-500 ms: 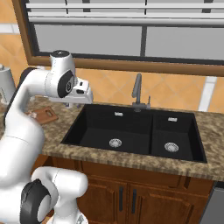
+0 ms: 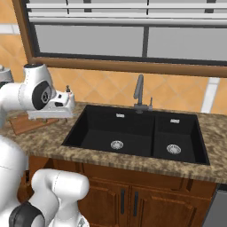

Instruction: Place the appropriate cutting tool for cutting the garlic skin on the cutting board.

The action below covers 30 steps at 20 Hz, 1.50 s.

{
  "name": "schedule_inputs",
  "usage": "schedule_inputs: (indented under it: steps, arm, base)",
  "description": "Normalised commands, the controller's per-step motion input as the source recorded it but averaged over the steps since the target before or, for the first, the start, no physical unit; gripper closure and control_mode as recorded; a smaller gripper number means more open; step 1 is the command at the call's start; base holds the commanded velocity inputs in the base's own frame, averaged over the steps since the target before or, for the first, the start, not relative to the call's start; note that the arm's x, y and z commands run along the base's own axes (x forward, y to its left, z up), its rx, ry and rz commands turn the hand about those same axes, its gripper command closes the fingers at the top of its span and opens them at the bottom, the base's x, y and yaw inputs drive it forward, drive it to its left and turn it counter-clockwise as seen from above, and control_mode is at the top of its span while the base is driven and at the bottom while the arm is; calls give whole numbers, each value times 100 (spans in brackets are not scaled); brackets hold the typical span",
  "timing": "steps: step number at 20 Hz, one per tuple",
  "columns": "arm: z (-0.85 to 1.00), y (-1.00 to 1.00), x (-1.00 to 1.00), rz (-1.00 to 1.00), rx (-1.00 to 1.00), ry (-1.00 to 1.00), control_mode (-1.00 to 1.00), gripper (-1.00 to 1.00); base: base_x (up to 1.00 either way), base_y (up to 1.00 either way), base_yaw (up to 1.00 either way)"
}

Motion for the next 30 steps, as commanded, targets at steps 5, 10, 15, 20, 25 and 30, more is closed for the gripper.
schedule_inputs:
  steps: [5, 10, 15, 20, 25, 30]
  arm:
    - [-40, 100, -53, -1, -14, 26, -100, -100]
    - [-51, 100, -24, -8, 0, 31, -100, -100]
    - [-68, 100, -12, -9, 0, 19, -100, -100]
    - [-64, 77, -13, -14, -2, 2, -100, -100]
    - [-48, 47, 0, -16, -3, 0, -100, -100]
    - [-57, 28, 0, -20, -1, 1, -100, -100]
  base:
    - [0, 0, 0]
    - [0, 0, 0]
    - [0, 0, 0]
    - [0, 0, 0]
    - [0, 0, 0]
    - [0, 0, 0]
